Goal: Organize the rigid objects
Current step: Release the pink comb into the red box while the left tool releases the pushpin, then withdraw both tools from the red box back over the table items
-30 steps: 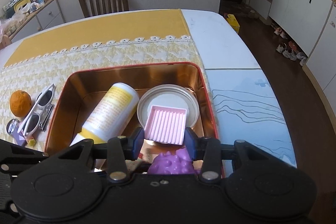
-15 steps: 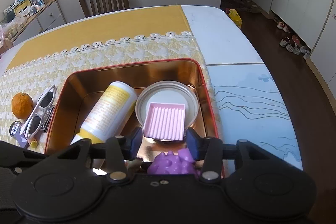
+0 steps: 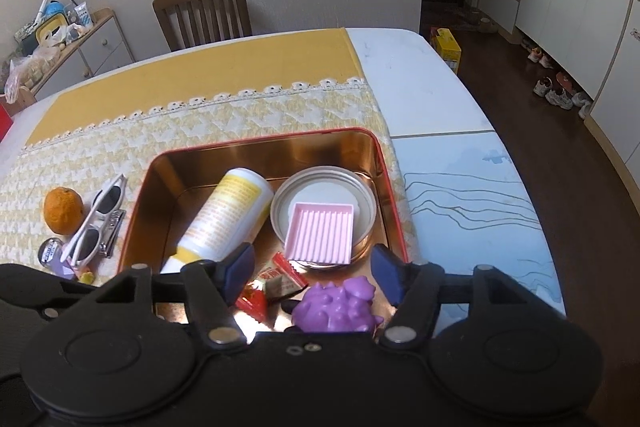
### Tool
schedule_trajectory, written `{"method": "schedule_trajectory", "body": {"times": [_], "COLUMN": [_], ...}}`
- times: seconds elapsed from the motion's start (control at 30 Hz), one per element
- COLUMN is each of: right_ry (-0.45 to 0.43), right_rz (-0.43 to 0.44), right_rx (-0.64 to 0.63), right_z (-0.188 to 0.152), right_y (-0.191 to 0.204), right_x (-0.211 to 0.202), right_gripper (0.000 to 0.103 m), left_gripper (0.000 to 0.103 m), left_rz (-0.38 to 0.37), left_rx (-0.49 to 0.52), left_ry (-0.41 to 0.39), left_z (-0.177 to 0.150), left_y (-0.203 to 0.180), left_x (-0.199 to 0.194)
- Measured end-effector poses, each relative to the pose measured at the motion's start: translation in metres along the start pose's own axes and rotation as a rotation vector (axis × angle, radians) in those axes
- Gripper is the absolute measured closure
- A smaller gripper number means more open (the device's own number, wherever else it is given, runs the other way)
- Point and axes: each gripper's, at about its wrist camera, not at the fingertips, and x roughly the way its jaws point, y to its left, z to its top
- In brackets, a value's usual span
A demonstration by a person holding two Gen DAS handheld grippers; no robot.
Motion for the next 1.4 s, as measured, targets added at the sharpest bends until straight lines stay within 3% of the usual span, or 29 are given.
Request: {"method": "schedule_trajectory", "body": {"times": [0.27, 0.43, 0.5, 0.63, 0.93, 1.17, 1.4], "right_ry": [-0.034, -0.063, -0.072, -0.090, -0.151, -0.187, -0.216], "right_rz": [0.012, 0.024, 0.021, 0.021, 0.039, 0.061, 0.095], "right_rx": [0.003, 0.008, 0.004, 0.003, 0.009, 0.030, 0.011], "right_z": [0.000, 0.000, -0.001, -0.005, -0.018, -0.033, -0.044], "right_y": [0.004, 0.006, 0.008, 0.010, 0.019, 0.034, 0.064], "right_x": [-0.019, -0.037, -0.042, -0.055, -0.086, -0.099, -0.108], "right_gripper": [0.034, 0.029, 0.028, 0.026, 0.014, 0.002, 0.000], "left_gripper": [0.083, 0.069, 0.059, 0.053, 0.049, 0.036, 0.027], "left_rz": [0.003, -0.002, -0.001, -0.004, 0.040, 0.043, 0.074], "left_rx": [0.012, 0.012, 0.010, -0.003, -0.014, -0.059, -0.075], "left_ry": [-0.059, -0.102, -0.115, -0.146, -0.214, -0.251, -0.314], "left_z": [-0.002, -0.007, -0.009, -0.015, -0.032, -0.046, -0.058], "left_y": [-0.004, -0.003, -0.002, 0.003, 0.024, 0.051, 0.081], "left_x": [-0.023, -0.040, -0.046, -0.061, -0.095, -0.120, -0.147]}}
